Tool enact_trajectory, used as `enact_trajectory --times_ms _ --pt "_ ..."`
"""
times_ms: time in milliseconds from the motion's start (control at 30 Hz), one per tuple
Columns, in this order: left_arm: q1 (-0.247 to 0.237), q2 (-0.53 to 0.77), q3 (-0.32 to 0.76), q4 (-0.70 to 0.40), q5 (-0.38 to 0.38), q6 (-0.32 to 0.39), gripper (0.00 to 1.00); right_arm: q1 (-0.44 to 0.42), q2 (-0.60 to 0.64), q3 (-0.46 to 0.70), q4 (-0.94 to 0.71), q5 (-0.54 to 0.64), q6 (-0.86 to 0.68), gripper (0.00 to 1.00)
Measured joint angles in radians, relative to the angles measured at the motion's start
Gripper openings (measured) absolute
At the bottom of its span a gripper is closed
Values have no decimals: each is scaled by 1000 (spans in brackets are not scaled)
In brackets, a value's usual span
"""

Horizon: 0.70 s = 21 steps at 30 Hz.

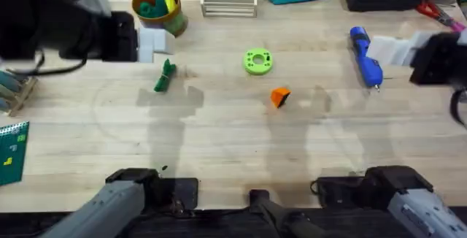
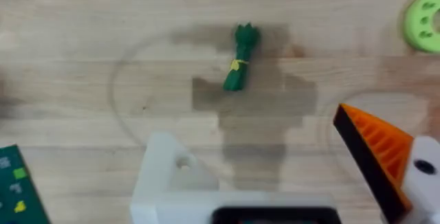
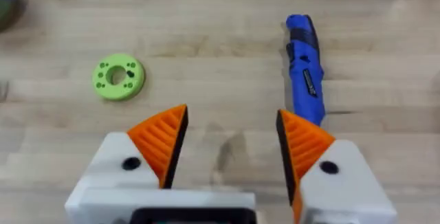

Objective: Pick up the gripper from the table and insert it into the empty holder that is missing its gripper. Then pick up a screw, insert it into the mounting hole, and use the screwdriver to tighten it. Finally, clean up the table by picking up the vegetable and placing it into the bucket.

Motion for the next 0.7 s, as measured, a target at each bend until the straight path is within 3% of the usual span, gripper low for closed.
enact_trajectory --times_ms 200,400,700 --pt "0 198 115 -85 -87 1 994 0 168 169 -146 0 1 758" --pt "0 281 119 -68 -178 4 987 0 253 197 -161 0 1 759" --pt "0 419 120 -45 -169 81 985 0 324 197 -161 0 1 759"
